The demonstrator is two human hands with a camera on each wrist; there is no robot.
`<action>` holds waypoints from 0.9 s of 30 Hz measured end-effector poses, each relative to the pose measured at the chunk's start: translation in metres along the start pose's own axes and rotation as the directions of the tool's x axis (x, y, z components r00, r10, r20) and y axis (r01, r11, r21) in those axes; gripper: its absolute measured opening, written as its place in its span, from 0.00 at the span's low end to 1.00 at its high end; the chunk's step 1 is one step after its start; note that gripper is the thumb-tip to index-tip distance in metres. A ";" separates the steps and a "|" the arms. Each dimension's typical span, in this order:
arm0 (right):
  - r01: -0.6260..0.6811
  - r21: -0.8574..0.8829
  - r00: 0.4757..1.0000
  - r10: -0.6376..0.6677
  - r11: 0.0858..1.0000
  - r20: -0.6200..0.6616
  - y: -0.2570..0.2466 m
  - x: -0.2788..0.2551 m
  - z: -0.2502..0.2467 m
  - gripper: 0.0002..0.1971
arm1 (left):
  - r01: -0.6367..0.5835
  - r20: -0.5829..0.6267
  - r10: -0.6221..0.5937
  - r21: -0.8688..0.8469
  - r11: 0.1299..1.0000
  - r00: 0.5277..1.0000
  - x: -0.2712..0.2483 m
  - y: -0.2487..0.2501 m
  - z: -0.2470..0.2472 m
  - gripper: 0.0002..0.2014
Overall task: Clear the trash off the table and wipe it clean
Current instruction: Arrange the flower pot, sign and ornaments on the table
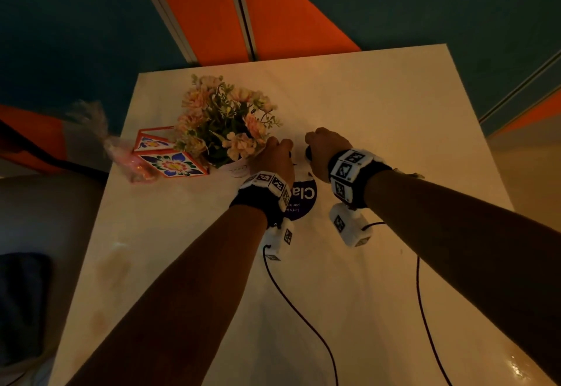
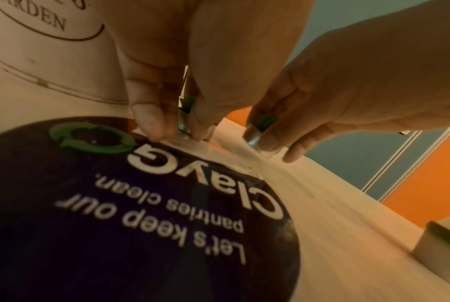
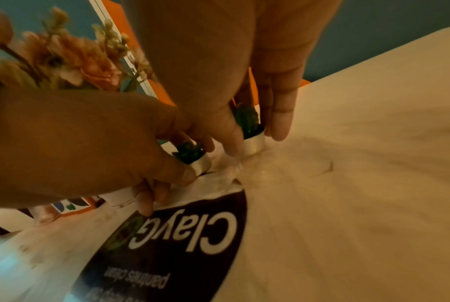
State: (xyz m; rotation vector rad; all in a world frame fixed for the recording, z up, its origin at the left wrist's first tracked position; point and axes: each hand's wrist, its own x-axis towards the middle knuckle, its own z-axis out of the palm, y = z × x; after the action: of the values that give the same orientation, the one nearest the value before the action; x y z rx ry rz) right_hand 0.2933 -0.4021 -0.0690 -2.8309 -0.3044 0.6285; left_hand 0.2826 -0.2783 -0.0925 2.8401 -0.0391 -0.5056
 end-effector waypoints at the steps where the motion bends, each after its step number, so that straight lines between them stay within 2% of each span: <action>1: 0.004 0.002 1.000 -0.004 1.000 0.002 -0.001 0.003 0.001 0.16 | -0.004 0.001 0.004 -0.004 1.000 1.000 0.001 0.000 0.000 0.24; 8: -0.006 0.002 1.000 0.006 1.000 0.025 -0.008 0.016 0.010 0.14 | -0.043 0.082 0.045 -0.021 0.999 0.996 0.008 -0.003 -0.006 0.25; 12: -0.001 -0.016 1.000 0.000 1.000 -0.015 -0.008 0.017 0.014 0.14 | -0.038 0.041 0.038 -0.001 0.999 0.998 0.006 -0.001 -0.005 0.20; 16: -0.025 0.065 0.999 0.027 0.998 -0.026 -0.004 0.010 0.012 0.17 | -0.035 0.012 0.035 0.006 0.999 0.999 0.005 0.001 -0.003 0.19; 19: 0.006 0.152 0.998 0.004 0.988 -0.070 0.000 -0.019 0.007 0.26 | -0.033 -0.008 0.034 0.011 0.999 0.999 0.001 0.001 -0.002 0.25; 20: 0.008 0.222 0.996 0.011 0.975 -0.084 0.003 -0.036 0.008 0.25 | -0.039 -0.001 0.039 0.016 0.999 0.999 -0.001 0.002 -0.002 0.28; 22: 0.022 0.333 0.996 0.009 0.943 -0.092 0.012 -0.076 0.018 0.18 | -0.061 0.022 0.060 0.012 0.998 0.998 -0.009 0.006 -0.002 0.31; 23: 0.022 0.362 0.998 0.003 0.932 -0.068 0.019 -0.096 0.026 0.12 | -0.076 0.014 0.076 0.012 0.997 0.997 -0.015 0.009 -0.003 0.31; 25: -0.045 0.443 0.998 0.022 0.895 0.057 0.040 -0.135 0.042 0.01 | -0.125 -0.053 0.126 0.009 0.992 0.991 -0.033 0.020 -0.005 0.30; 27: -0.169 0.538 0.982 0.092 0.826 0.168 0.066 -0.162 0.055 0.07 | -0.229 -0.137 0.226 -0.003 0.973 0.964 -0.055 0.033 -0.005 0.26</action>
State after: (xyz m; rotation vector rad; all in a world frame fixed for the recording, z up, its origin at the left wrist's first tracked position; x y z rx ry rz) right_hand 0.1360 -0.4957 -0.0720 -2.2655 0.0539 0.7895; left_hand 0.2332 -0.3048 -0.0615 2.7950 -0.3295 -0.2618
